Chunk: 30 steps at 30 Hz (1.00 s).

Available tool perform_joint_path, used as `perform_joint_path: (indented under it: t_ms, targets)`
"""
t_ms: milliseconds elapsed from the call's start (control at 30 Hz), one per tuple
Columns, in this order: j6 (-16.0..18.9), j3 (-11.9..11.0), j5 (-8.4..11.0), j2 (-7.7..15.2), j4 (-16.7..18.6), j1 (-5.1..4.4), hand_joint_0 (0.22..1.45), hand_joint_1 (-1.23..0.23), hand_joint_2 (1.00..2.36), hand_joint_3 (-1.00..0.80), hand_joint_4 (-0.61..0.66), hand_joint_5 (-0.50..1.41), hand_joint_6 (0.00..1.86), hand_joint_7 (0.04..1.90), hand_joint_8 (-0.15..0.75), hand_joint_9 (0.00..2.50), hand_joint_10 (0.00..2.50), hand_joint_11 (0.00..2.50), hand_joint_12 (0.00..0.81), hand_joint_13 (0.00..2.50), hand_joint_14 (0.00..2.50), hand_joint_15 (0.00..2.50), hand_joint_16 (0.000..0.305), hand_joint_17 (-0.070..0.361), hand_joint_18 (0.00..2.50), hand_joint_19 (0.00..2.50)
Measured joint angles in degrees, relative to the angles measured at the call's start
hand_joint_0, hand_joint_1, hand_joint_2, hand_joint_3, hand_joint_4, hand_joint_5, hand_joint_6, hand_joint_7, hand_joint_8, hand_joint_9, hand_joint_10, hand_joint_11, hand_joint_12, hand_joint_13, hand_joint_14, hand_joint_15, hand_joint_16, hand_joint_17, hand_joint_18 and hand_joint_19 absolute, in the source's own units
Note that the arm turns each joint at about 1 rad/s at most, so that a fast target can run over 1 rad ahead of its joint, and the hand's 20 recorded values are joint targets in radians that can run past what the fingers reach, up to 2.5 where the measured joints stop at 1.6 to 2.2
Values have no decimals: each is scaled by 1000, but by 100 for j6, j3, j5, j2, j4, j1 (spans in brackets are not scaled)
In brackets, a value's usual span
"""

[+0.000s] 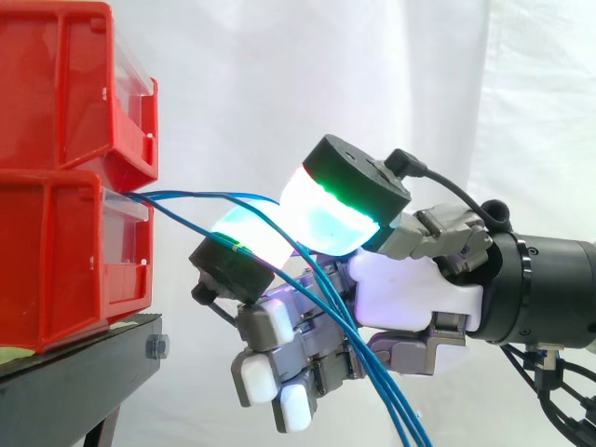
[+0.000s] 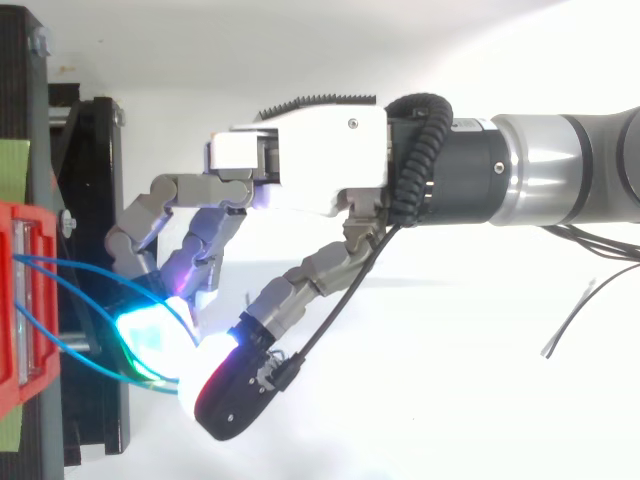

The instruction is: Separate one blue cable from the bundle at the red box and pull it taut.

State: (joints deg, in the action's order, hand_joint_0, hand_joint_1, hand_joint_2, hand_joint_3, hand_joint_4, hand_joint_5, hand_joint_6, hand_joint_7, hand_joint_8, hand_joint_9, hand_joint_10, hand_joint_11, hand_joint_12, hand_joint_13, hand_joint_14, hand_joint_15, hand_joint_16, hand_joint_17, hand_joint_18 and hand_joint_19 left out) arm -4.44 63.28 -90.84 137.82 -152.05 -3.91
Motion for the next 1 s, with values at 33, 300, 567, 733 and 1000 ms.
perform_joint_path:
  t_ms: [33,300,567,733,1000]
  targets:
    - [1,-2,0,0,0,1,703,-873,1006,-428,93,-147,885,1214,420,1065,21,1031,460,980,23,580,58,131,937,549]
    - [12,-2,-3,-1,-53,21,821,-971,1011,-367,71,-181,935,1135,388,1066,21,1074,445,999,22,615,58,130,896,529]
    - [28,-5,-4,-1,-154,46,802,-995,1000,-500,84,-156,942,1118,407,1175,21,1161,441,1083,24,645,53,118,948,477]
    - [33,-8,-37,-4,-177,72,749,-1021,1000,-500,73,-135,945,1139,422,1275,22,1235,440,1157,26,672,49,109,980,487]
    - [1,-10,-144,-148,-425,102,557,-992,1000,-500,97,-108,936,1137,437,1355,22,1262,450,1202,28,714,49,111,1013,533]
